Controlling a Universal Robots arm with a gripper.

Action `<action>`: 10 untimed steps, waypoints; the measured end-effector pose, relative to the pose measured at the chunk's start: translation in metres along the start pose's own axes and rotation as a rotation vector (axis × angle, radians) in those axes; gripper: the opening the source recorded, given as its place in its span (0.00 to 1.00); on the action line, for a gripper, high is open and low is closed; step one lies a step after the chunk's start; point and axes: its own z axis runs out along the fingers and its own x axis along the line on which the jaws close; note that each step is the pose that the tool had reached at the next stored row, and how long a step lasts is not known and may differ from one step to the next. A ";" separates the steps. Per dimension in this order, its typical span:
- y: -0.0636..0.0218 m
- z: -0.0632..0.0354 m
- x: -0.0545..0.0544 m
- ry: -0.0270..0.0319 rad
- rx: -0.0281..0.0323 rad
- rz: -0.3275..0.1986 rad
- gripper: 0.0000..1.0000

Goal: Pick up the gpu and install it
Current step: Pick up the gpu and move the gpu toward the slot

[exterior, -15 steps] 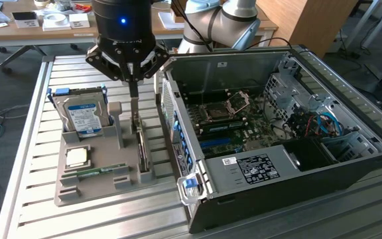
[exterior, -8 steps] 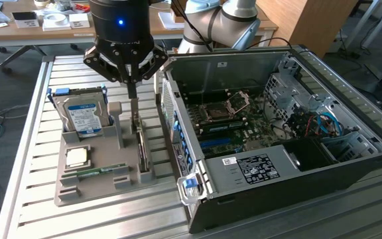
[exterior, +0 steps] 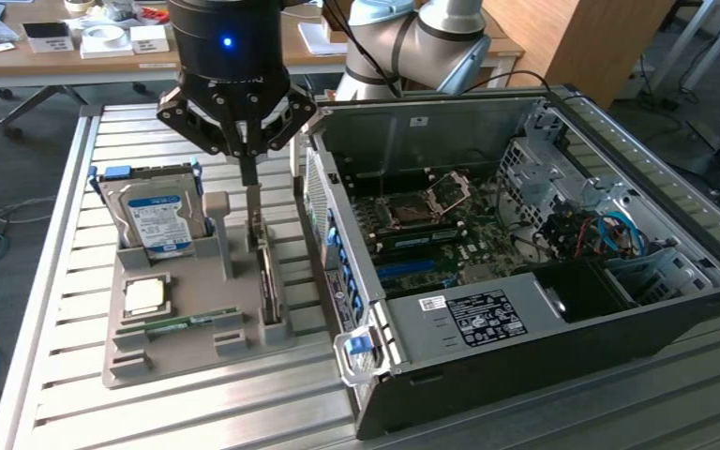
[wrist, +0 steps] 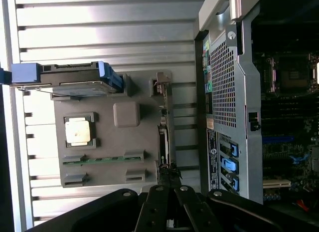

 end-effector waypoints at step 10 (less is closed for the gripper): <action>0.0000 0.0000 0.000 0.0000 0.0000 0.000 0.29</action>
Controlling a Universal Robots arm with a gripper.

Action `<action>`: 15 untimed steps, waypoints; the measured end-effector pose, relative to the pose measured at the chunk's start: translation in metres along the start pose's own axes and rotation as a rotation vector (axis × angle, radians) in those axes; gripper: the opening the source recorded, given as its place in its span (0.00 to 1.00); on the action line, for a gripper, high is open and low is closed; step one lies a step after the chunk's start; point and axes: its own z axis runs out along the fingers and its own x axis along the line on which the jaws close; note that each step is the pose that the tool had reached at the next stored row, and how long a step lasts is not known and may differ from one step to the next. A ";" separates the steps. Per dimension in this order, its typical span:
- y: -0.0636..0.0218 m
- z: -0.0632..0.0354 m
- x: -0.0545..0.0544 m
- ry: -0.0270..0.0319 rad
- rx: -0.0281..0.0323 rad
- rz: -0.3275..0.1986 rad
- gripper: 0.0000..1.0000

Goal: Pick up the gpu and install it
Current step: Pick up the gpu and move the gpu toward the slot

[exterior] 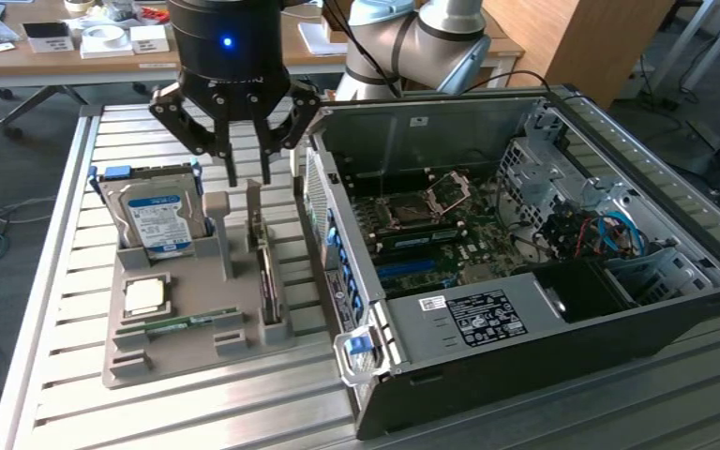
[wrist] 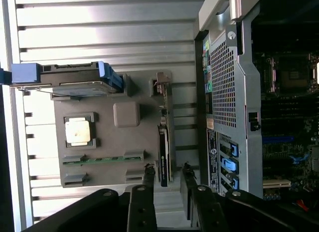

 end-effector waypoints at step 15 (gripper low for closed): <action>-0.0006 0.0131 0.000 0.0000 -0.0010 0.000 0.42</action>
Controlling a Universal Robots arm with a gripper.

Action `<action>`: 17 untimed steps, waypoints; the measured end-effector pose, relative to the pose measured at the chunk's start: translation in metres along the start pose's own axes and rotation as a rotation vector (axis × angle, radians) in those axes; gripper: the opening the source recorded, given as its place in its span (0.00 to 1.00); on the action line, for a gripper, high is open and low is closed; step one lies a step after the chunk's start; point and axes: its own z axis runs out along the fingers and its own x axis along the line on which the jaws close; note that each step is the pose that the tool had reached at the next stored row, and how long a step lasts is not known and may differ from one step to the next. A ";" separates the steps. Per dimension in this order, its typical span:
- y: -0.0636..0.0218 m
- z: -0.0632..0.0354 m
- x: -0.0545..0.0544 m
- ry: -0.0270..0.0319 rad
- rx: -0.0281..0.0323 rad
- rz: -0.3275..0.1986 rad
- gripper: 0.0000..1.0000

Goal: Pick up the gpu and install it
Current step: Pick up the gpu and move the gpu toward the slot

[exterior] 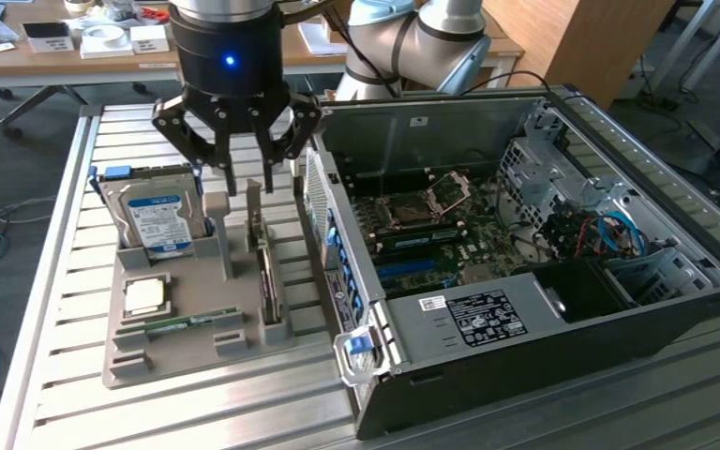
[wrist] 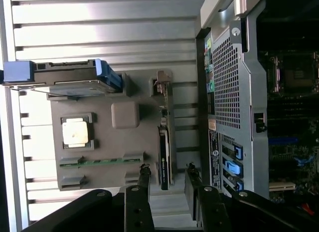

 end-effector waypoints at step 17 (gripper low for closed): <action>-0.0008 0.0183 0.000 0.0001 0.0000 0.000 0.42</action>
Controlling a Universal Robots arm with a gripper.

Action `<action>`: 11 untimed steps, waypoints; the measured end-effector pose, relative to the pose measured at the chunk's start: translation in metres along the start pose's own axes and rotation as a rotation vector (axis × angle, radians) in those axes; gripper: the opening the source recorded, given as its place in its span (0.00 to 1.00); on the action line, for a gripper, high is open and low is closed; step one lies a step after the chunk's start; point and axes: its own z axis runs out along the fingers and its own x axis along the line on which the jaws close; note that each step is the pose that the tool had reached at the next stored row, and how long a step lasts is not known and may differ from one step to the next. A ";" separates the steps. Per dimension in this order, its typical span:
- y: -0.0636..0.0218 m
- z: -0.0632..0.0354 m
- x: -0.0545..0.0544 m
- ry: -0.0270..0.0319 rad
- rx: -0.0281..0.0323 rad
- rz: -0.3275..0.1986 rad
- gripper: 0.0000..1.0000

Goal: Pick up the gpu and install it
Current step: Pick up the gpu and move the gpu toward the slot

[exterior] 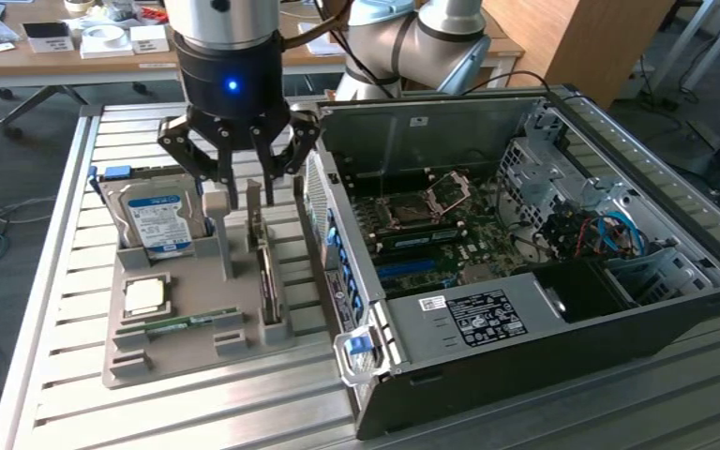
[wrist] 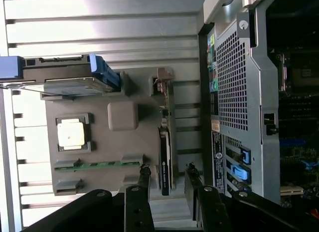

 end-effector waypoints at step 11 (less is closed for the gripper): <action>-0.0007 0.0146 0.000 -0.0001 0.0000 0.000 0.42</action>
